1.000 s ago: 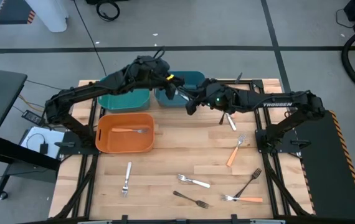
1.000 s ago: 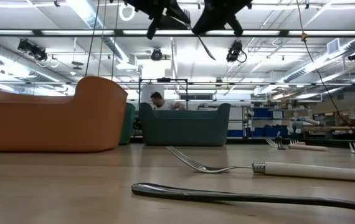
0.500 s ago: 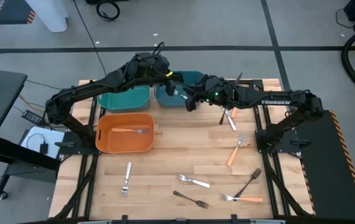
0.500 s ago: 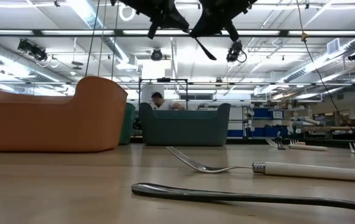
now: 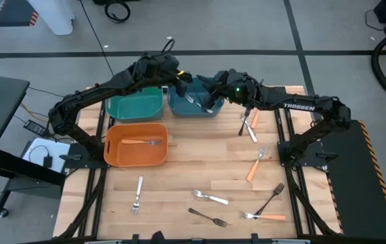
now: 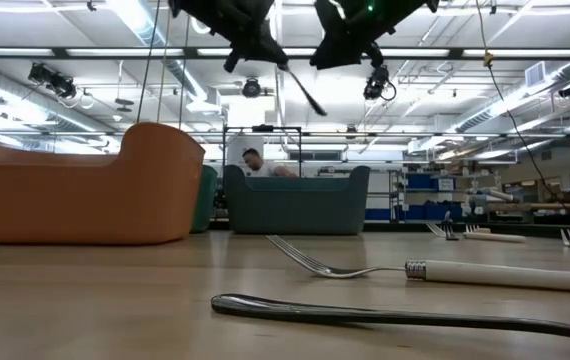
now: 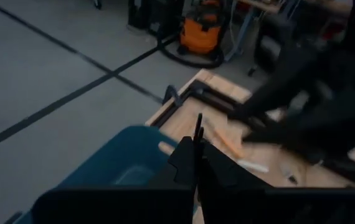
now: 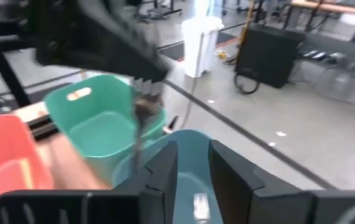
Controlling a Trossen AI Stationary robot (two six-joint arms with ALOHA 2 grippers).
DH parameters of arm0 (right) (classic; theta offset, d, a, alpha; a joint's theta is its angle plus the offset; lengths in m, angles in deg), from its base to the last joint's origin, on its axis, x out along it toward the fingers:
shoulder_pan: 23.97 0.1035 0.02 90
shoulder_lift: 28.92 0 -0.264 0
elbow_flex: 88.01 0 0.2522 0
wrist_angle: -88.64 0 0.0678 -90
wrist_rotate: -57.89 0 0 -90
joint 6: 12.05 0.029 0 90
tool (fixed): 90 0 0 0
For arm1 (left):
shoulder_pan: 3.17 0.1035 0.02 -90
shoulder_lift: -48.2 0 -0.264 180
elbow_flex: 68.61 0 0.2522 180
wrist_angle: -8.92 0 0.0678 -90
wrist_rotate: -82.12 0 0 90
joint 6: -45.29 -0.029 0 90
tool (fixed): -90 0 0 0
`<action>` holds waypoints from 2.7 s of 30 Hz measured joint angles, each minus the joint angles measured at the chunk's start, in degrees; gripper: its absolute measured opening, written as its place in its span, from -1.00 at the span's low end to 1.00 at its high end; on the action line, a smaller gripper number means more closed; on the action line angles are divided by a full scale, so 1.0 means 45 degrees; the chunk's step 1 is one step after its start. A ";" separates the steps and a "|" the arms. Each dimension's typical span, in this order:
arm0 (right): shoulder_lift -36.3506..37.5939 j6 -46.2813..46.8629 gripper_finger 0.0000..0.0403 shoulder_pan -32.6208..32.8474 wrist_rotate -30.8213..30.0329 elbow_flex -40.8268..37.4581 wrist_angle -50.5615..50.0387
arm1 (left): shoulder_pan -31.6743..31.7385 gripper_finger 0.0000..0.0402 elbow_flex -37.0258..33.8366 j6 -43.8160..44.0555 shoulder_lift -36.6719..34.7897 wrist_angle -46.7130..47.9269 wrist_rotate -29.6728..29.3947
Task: Sort silverware by color (type)
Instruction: Put the black fork into the green bin, then put the orange fork into the orange bin
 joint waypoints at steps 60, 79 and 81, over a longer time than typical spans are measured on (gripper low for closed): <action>0.1746 0.4816 -0.51 0.1678 0.3936 -0.0010 -0.9684 | 0.1589 -0.57 0.0000 -0.5418 -0.1088 1.0544 -0.4682; 0.0272 1.4531 -0.51 0.8305 0.4983 -0.0019 -1.4428 | -0.2014 -0.57 0.0005 -0.4853 -0.1705 0.9784 -0.4388; 0.0039 1.4162 -0.51 0.9119 0.5235 -0.0019 -1.4441 | -0.2119 -0.57 0.0005 -0.4923 -0.1705 0.9691 -0.4391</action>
